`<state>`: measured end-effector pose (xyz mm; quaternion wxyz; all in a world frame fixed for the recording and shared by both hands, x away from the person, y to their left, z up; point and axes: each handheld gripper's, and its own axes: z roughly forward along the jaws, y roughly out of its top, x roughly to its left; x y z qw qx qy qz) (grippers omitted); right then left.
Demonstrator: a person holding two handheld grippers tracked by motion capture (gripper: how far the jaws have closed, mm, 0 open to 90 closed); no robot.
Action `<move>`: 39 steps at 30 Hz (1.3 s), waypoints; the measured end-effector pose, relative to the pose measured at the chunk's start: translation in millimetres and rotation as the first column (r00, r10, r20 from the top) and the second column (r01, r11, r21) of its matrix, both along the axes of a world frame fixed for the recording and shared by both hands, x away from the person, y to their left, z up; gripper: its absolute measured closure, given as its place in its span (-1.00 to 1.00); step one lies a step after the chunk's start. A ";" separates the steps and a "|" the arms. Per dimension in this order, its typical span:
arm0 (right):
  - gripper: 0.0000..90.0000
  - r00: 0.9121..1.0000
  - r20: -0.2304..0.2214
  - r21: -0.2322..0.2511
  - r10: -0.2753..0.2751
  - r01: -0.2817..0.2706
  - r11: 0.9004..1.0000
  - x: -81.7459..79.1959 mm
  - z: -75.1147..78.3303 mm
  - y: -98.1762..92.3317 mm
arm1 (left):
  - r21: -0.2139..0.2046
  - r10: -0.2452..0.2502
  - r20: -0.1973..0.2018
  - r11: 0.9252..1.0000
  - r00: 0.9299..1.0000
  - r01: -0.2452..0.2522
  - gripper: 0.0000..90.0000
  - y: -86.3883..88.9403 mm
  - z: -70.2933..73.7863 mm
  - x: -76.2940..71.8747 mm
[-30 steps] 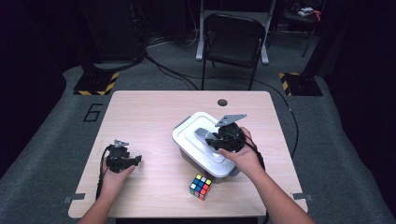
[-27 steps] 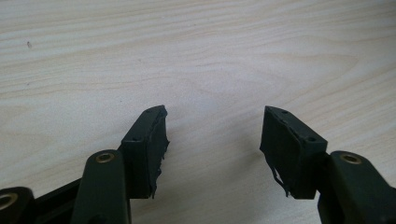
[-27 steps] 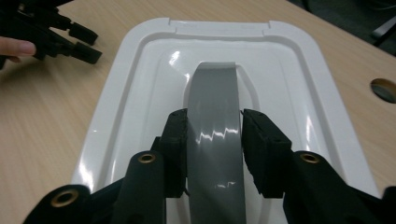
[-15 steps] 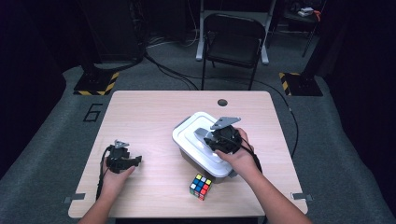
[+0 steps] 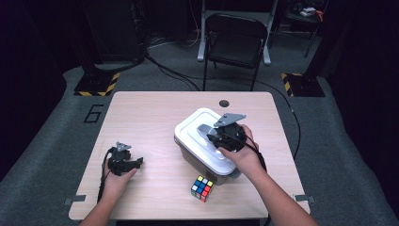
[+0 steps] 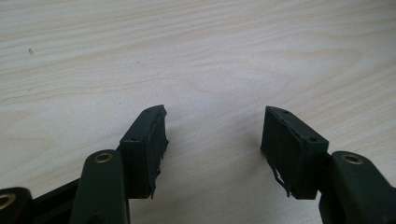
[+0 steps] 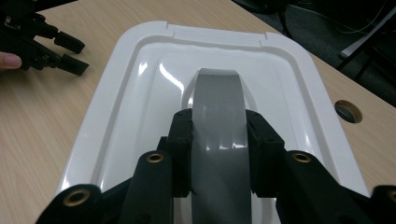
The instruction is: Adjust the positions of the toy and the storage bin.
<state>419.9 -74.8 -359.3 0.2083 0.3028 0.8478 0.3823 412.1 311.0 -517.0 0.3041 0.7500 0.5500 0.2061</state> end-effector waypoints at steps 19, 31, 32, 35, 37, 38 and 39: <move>0.49 0.998 0.007 0.006 -0.060 0.060 0.998 5.3 11.8 -25.0 | 0.005 -0.006 0.036 1.000 0.999 0.005 -0.11 -2.2 -3.3 -1.4; 0.49 0.990 0.006 -0.015 -0.143 0.143 0.990 16.2 12.8 -59.1 | 0.001 -0.011 0.062 1.000 0.998 0.011 -0.12 -2.1 -5.9 -2.9; 0.49 0.987 -0.003 -0.004 -0.162 0.162 0.987 16.8 13.0 -60.6 | -0.002 -0.014 0.062 1.000 0.998 0.014 -0.13 -1.9 -5.9 -3.1; 0.49 0.983 -0.001 -0.012 -0.181 0.181 0.983 20.2 13.6 -69.8 | -0.005 -0.010 0.066 1.000 0.998 0.011 -0.13 -2.1 -6.3 -3.4; 0.49 0.980 -0.005 -0.008 -0.201 0.201 0.980 21.4 14.0 -74.3 | -0.006 -0.008 0.072 1.000 0.997 0.009 -0.13 -2.2 -6.8 -3.4; 0.49 0.979 -0.004 -0.009 -0.204 0.204 0.979 22.2 14.3 -77.4 | -0.009 -0.008 0.076 1.000 0.997 0.009 -0.13 -2.2 -7.2 -3.4; 0.49 0.977 -0.005 -0.006 -0.215 0.215 0.977 22.8 14.7 -79.9 | -0.009 -0.008 0.076 1.000 0.997 0.009 -0.13 -2.2 -7.2 -3.4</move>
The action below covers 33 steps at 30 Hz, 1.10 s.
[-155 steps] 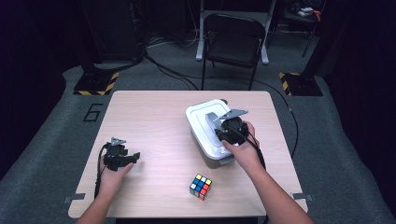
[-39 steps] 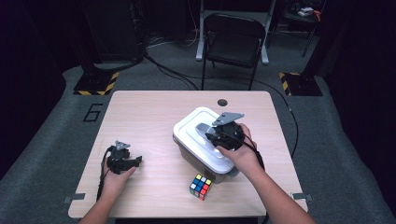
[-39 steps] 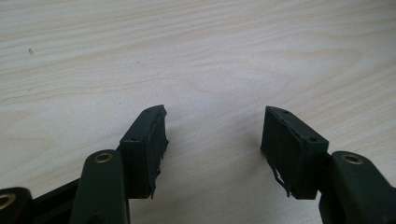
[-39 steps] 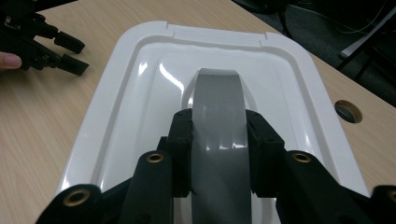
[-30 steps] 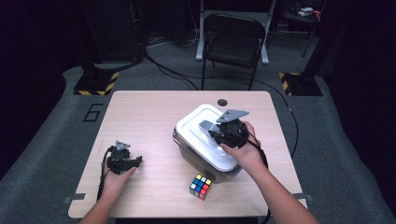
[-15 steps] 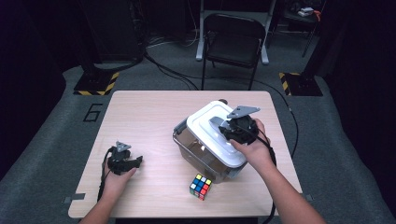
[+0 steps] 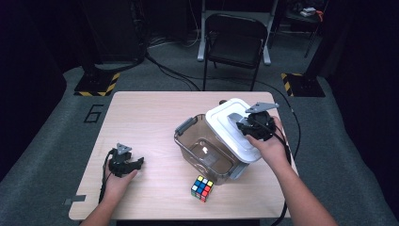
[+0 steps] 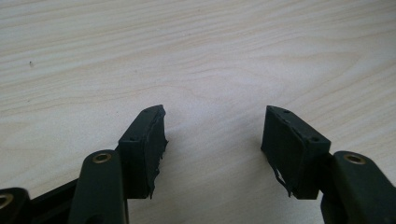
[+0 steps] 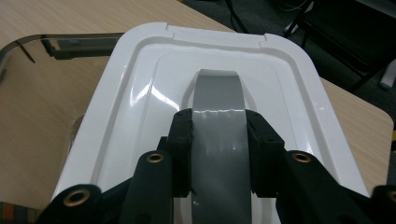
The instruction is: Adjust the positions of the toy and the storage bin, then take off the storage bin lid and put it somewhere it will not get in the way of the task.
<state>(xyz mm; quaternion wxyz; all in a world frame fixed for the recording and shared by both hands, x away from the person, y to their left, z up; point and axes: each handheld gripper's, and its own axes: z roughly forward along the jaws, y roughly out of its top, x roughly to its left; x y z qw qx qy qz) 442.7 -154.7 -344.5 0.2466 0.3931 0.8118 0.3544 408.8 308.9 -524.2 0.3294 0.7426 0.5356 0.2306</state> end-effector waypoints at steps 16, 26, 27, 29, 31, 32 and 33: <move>0.49 0.993 -0.002 0.014 -0.114 0.114 0.993 12.8 -3.5 -42.1 | -0.009 -0.009 0.028 1.000 1.000 0.009 -0.18 1.0 -3.1 -1.6; 0.49 0.985 -0.009 0.006 -0.174 0.174 0.985 17.4 -10.0 -61.7 | -0.015 0.000 0.047 1.000 0.999 0.001 -0.19 0.3 -5.3 -2.6; 0.49 0.982 -0.009 0.005 -0.187 0.187 0.982 18.6 -12.0 -65.9 | -0.016 -0.002 0.047 1.000 0.999 0.003 -0.19 0.3 -5.3 -2.6; 0.49 0.980 -0.009 0.004 -0.197 0.197 0.980 19.3 -13.7 -68.7 | -0.016 -0.002 0.048 1.000 0.999 0.003 -0.19 0.2 -5.3 -2.6; 0.49 0.978 -0.013 0.005 -0.209 0.209 0.978 19.9 -16.0 -71.3 | -0.016 -0.002 0.048 1.000 0.999 0.003 -0.19 0.2 -5.3 -2.6; 0.49 0.978 -0.011 0.001 -0.209 0.209 0.978 20.3 -17.8 -72.8 | -0.016 -0.003 0.048 1.000 0.999 0.003 -0.19 0.2 -5.3 -2.6; 0.49 0.976 -0.013 0.005 -0.217 0.217 0.976 20.5 -19.1 -73.0 | -0.016 -0.003 0.048 1.000 0.999 0.003 -0.19 0.2 -5.3 -2.6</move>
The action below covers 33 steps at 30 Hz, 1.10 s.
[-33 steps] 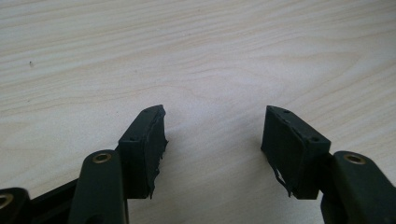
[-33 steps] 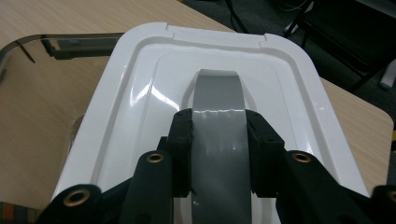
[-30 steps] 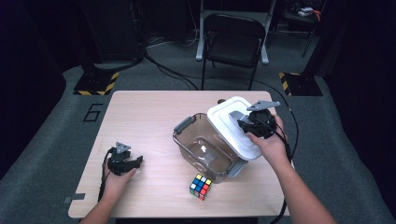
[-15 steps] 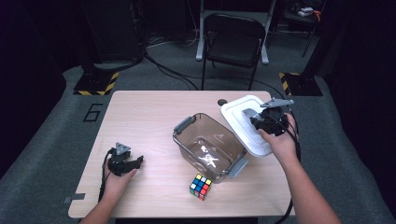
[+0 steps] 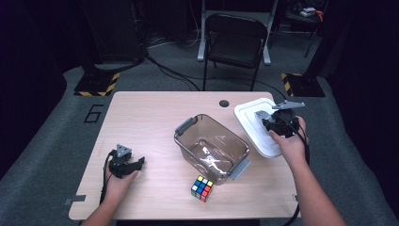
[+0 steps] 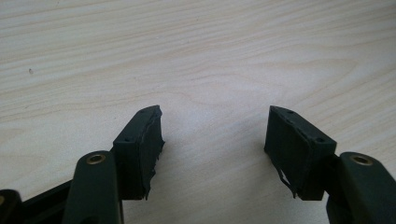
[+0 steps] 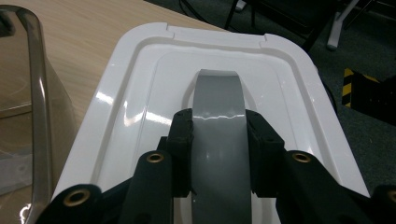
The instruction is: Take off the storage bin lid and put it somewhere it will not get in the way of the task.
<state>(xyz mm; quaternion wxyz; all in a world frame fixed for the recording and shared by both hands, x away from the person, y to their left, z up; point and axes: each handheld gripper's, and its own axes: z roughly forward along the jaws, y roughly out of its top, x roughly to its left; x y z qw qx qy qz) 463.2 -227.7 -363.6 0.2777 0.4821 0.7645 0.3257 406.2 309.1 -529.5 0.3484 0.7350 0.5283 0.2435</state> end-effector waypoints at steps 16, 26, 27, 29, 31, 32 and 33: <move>0.49 0.998 -0.046 -0.005 -0.029 0.029 1.000 5.8 -26.0 -7.1 | 0.001 -0.001 -0.001 1.000 1.000 0.001 -0.21 -0.2 0.0 0.0; 0.49 0.997 -0.067 -0.009 -0.047 0.047 0.999 5.9 -40.3 -12.3 | 0.001 -0.001 0.000 1.000 1.000 0.001 -0.21 -0.3 0.0 0.0; 0.49 0.997 -0.065 -0.012 -0.044 0.043 0.999 6.1 -42.2 -13.0 | 0.001 -0.001 0.000 1.000 1.000 0.001 -0.21 -0.3 0.0 0.0; 0.49 0.996 -0.072 -0.013 -0.049 0.049 0.999 5.4 -45.8 -13.3 | 0.001 -0.002 -0.001 1.000 1.000 0.002 -0.21 -0.2 0.0 0.1; 0.49 0.996 -0.076 -0.016 -0.046 0.045 0.999 5.0 -49.8 -14.4 | 0.001 -0.001 0.000 1.000 1.000 0.001 -0.21 -0.2 0.0 0.0; 0.49 0.996 -0.076 -0.016 -0.046 0.045 0.999 5.0 -49.8 -14.4 | 0.001 -0.001 0.000 1.000 1.000 0.001 -0.21 -0.2 0.0 0.0; 0.49 0.995 -0.085 -0.020 -0.052 0.050 0.999 4.4 -54.9 -14.5 | 0.000 -0.001 0.000 1.000 1.000 0.001 -0.21 -0.3 0.0 0.0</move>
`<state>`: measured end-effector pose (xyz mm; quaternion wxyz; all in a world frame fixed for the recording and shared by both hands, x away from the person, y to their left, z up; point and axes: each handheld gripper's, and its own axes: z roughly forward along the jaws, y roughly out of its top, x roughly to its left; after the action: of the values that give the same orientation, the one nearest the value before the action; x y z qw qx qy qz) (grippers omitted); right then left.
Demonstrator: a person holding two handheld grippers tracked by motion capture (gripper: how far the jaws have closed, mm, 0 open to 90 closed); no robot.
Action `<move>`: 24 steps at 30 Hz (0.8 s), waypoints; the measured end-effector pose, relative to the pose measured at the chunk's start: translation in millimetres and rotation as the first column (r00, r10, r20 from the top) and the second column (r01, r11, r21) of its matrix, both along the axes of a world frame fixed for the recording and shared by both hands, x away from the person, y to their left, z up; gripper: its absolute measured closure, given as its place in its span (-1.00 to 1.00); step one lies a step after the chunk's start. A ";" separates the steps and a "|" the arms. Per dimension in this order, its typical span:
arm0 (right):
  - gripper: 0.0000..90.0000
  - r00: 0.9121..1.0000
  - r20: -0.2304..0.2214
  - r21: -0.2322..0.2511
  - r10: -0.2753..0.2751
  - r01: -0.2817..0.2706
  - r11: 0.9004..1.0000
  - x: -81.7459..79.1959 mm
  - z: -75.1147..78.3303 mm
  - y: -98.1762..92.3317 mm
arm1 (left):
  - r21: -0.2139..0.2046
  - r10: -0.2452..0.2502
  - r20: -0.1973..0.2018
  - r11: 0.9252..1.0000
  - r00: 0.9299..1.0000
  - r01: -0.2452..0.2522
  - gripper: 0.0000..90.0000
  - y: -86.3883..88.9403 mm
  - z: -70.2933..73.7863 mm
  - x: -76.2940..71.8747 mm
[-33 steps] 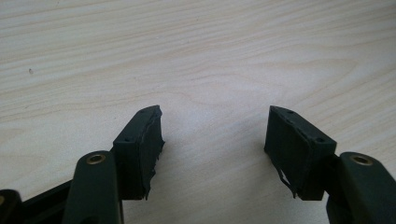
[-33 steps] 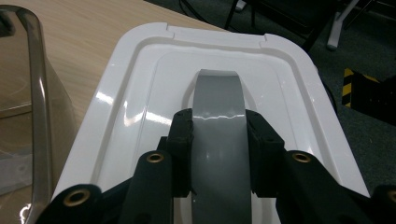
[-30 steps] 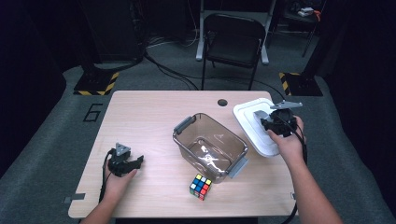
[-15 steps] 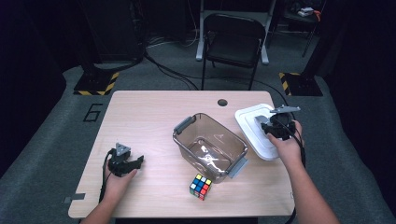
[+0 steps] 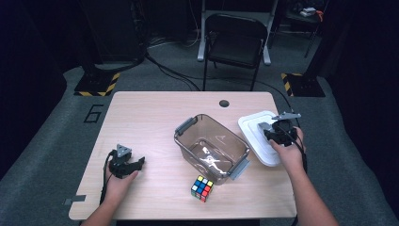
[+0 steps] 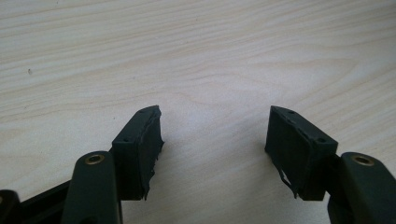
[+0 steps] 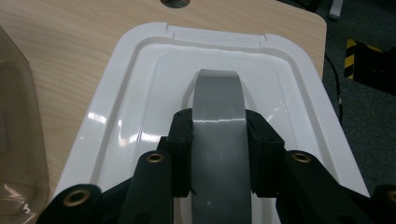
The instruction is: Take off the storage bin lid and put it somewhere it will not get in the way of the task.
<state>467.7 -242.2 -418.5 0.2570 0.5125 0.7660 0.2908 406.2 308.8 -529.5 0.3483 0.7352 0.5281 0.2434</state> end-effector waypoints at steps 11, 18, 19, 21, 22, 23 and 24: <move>0.49 0.999 -0.032 -0.001 0.005 -0.005 1.000 -2.0 -24.8 -0.3 | 0.000 0.000 0.000 1.000 1.000 0.000 -0.21 0.0 0.0 0.0; 0.49 0.999 -0.050 0.000 0.015 -0.015 1.000 -2.4 -38.5 6.0 | 0.000 -0.001 0.000 1.000 1.000 0.001 -0.21 0.0 0.0 0.0; 0.49 0.999 -0.048 -0.009 0.019 -0.019 1.000 -1.9 -39.9 6.3 | 0.000 0.000 0.000 1.000 1.000 0.000 -0.21 0.0 0.0 0.0; 0.49 0.998 -0.054 -0.007 0.016 -0.016 1.000 -1.8 -42.7 8.1 | 0.001 0.000 0.000 1.000 1.000 0.000 -0.21 0.0 0.0 0.0; 0.49 0.998 -0.054 -0.007 0.027 -0.027 1.000 -1.1 -44.2 8.0 | 0.001 0.000 0.000 1.000 1.000 0.000 -0.21 0.0 0.0 0.0; 0.49 0.998 -0.065 0.003 0.011 -0.011 1.000 -2.1 -45.3 9.6 | 0.000 0.000 0.000 1.000 1.000 0.000 -0.21 0.0 0.0 0.0; 0.49 0.998 -0.069 -0.004 0.014 -0.014 1.000 -1.8 -46.4 10.3 | 0.001 0.000 0.000 1.000 1.000 0.000 -0.21 0.0 0.0 0.0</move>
<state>465.9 -231.9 -464.8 0.2296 0.5163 0.7785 0.2732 406.2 308.8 -529.5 0.3482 0.7354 0.5279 0.2436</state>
